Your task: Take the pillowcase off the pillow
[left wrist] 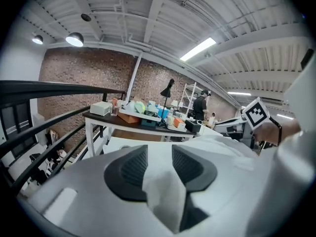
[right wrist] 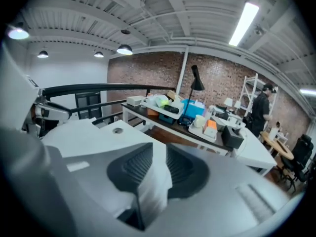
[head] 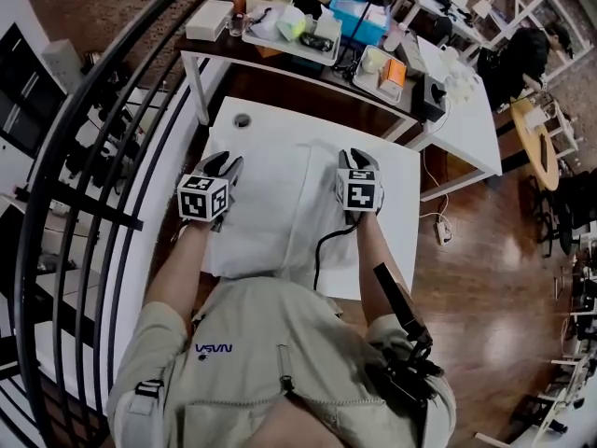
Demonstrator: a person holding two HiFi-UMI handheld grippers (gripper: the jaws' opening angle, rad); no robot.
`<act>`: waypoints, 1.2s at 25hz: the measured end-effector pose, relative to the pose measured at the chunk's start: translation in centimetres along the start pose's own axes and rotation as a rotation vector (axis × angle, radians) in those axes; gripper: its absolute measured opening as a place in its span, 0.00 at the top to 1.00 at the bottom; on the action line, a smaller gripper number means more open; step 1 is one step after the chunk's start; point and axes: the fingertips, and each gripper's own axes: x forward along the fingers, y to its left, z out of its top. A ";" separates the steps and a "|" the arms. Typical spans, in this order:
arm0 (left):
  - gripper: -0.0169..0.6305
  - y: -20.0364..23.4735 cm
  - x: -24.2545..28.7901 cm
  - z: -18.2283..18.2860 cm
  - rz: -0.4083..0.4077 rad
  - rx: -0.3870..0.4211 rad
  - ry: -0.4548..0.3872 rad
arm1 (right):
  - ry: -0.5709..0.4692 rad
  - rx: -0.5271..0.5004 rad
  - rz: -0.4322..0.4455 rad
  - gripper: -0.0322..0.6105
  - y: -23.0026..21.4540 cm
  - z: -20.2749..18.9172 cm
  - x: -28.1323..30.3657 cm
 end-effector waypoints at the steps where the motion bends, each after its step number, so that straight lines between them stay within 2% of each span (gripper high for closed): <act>1: 0.77 -0.3 -0.3 0.3 0.000 0.011 -0.013 | -0.011 0.004 0.001 0.82 0.2 0.1 -0.3; 9: 0.75 -5.3 -4.3 2.9 -0.046 0.154 -0.100 | -0.112 0.059 -0.004 0.82 2.0 1.3 -4.2; 17: 0.75 -9.3 -9.2 3.1 -0.128 0.212 -0.172 | -0.165 0.137 -0.043 0.82 4.9 1.0 -9.2; 21: 0.75 -11.0 -11.2 0.9 -0.187 0.216 -0.161 | -0.145 0.161 -0.067 0.82 6.8 -1.2 -11.6; 25: 0.75 -12.8 -12.1 -2.8 -0.237 0.247 -0.094 | -0.143 0.173 -0.068 0.82 8.8 -3.2 -14.4; 30: 0.75 -15.4 -12.2 -6.0 -0.214 0.256 -0.044 | -0.143 0.170 0.007 0.82 11.2 -6.4 -16.6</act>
